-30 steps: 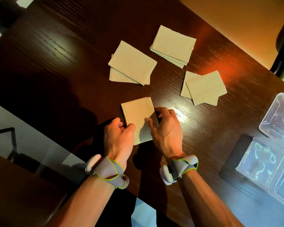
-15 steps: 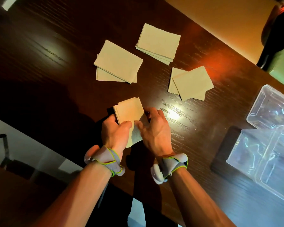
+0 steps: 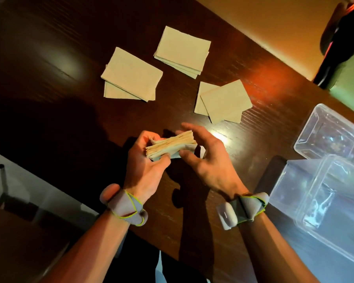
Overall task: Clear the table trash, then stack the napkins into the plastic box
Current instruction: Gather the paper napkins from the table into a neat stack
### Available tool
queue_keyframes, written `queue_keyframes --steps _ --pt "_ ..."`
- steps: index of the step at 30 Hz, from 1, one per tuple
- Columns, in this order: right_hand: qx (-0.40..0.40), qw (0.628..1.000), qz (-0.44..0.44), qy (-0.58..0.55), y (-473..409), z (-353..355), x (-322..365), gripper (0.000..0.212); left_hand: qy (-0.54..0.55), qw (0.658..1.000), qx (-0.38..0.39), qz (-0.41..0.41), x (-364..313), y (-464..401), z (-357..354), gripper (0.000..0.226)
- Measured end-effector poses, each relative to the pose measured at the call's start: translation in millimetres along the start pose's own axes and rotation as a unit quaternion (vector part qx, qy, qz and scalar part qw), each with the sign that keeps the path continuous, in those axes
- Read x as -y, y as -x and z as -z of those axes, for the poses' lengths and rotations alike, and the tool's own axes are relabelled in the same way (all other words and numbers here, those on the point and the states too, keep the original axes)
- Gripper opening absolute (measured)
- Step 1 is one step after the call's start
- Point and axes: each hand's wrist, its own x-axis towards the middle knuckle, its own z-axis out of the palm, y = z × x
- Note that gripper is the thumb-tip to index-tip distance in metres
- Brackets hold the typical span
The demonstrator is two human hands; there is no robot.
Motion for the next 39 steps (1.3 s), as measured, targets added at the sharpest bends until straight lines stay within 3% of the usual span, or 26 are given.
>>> queue_keyframes --steps 3,7,14,25,39 --pt "-0.010 0.999 0.030 0.033 1.9 13.0 4.4 0.028 0.018 0.999 0.022 -0.026 -3.7 -4.4 -5.8 0.045" --pt "-0.033 0.998 0.037 0.037 4.0 19.4 0.8 0.022 0.020 0.996 0.033 -0.076 -6.9 -6.7 -15.7 0.035" --pt "-0.086 0.996 0.015 -0.008 6.5 24.9 -15.4 0.033 -0.013 0.992 0.047 -0.118 -0.6 -10.0 -26.6 0.024" --pt "-0.090 0.996 0.018 -0.004 3.8 15.8 -30.1 0.053 -0.022 0.991 0.072 -0.114 7.1 -11.1 -36.3 0.042" --pt "-0.085 0.995 0.025 0.034 4.7 12.3 -32.7 0.054 -0.025 0.992 0.072 -0.100 2.1 -10.6 -35.6 0.040"
